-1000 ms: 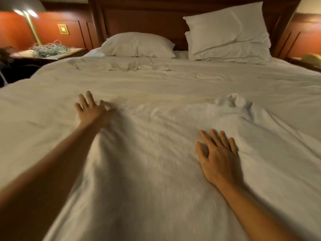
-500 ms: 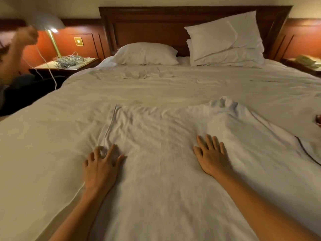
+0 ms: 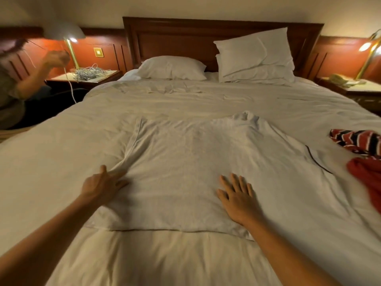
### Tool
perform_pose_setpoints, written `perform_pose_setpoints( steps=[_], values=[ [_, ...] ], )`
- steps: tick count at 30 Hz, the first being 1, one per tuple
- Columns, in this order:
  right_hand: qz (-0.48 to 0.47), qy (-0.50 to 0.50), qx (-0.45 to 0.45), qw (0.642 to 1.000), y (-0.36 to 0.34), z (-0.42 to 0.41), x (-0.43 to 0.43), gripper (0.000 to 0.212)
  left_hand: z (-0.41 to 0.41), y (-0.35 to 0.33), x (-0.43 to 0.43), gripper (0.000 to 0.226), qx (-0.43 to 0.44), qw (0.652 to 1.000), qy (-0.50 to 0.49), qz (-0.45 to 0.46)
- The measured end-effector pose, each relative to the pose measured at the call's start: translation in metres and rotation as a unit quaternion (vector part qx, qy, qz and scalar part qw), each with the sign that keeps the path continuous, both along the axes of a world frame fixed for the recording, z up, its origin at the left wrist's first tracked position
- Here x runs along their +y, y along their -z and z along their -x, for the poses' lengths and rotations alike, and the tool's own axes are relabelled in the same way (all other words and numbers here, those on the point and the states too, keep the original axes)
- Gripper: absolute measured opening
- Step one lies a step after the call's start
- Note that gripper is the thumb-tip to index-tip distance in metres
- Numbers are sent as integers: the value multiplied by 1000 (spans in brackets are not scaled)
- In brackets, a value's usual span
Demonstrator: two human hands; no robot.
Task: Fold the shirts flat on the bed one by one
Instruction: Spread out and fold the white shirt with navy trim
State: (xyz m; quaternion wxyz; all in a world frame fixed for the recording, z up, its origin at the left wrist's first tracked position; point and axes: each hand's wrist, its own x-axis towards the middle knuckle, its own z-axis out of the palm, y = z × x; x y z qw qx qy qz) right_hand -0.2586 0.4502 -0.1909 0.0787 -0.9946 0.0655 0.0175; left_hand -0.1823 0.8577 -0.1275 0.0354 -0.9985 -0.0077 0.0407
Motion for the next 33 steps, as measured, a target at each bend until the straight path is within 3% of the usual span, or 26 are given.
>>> perform_pose_setpoints(
  steps=[2, 3, 7, 11, 14, 17, 19, 20, 22, 25, 33],
  values=[
    [-3, -1, 3, 1000, -1, 7, 1, 62, 0, -11, 14, 68, 17, 995, -10, -102],
    [-6, -2, 6, 1000, -1, 10, 1, 62, 0, -15, 16, 71, 35, 993, -22, -109],
    [-12, -17, 34, 999, -8, 18, 0, 63, 14, -12, -4, 78, 127, 991, -46, 19],
    [-19, -48, 64, 997, -14, 28, 0, 63, 44, -3, -15, 64, 63, 994, -5, 84],
    [-14, -73, 76, 994, -16, 37, -9, 64, 51, -15, -12, 69, 98, 993, -1, -73],
    [-1, -76, 80, 994, -18, 41, -25, 65, 44, -44, -20, 88, 164, 953, -49, -248],
    [17, -53, 74, 996, -21, 39, -39, 66, 40, -53, -35, 98, 125, 954, -33, -269],
    [25, -36, 67, 997, -21, 37, -46, 67, 37, -51, -45, 96, 91, 969, -3, -230],
    [37, -4, 53, 998, -21, 32, -61, 69, 32, -38, -76, 86, 69, 993, 78, -62],
    [52, 29, 39, 997, -19, 20, -85, 69, 28, -2, -139, 79, 93, 976, 150, 125],
    [49, 73, -46, 995, -1, -48, -134, 68, -49, 58, -233, 83, -21, 975, 132, 178]
  ],
)
